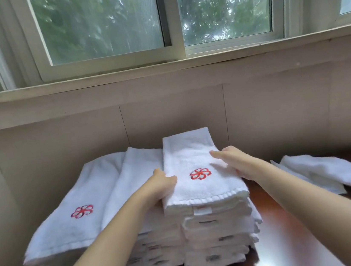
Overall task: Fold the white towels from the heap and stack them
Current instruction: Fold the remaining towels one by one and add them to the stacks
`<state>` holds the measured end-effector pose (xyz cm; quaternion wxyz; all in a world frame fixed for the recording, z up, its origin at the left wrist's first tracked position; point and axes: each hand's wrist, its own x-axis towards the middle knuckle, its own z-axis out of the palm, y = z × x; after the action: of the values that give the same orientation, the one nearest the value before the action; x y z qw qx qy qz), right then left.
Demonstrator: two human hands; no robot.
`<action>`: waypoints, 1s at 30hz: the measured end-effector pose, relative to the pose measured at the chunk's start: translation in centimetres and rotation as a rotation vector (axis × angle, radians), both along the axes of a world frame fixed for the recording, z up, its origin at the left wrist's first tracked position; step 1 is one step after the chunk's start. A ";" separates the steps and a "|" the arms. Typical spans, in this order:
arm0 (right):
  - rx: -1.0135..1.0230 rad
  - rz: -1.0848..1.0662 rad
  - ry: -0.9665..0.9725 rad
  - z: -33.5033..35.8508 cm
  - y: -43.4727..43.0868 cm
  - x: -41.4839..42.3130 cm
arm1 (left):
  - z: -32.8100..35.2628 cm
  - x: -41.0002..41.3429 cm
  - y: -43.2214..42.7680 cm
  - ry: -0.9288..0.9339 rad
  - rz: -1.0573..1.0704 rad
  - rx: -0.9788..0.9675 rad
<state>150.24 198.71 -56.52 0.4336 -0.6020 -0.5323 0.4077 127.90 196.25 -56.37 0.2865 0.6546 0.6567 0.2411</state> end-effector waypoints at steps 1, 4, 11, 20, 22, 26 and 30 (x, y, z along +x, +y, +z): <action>-0.063 0.034 0.009 0.5 -1.4 0.1 | -0.2 -0.1 -1.1 -0.051 -0.005 -0.024; -0.206 0.138 0.011 1.7 -5.0 0.4 | -1.1 0.5 -4.1 -0.285 0.038 -0.025; -0.002 -0.164 -0.075 -1.1 -8.2 -1.0 | -2.5 2.0 -8.4 -0.400 0.089 0.031; -0.191 0.015 -0.202 -1.9 -14.7 1.1 | -1.3 1.8 -13.2 0.302 -0.007 0.243; -0.249 0.077 -0.243 -1.4 -16.2 2.7 | -0.6 2.4 -14.2 0.282 0.008 0.279; -0.291 0.115 -0.299 -1.5 -18.9 6.8 | 0.3 4.8 -15.7 0.239 -0.079 0.333; -0.403 0.109 -0.255 -3.3 -21.5 12.2 | -0.7 8.7 -16.5 0.151 -0.228 0.315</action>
<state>162.44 177.16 -59.83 0.2114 -0.6932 -0.5226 0.4490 136.63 179.79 -57.11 0.1562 0.7776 0.5522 0.2569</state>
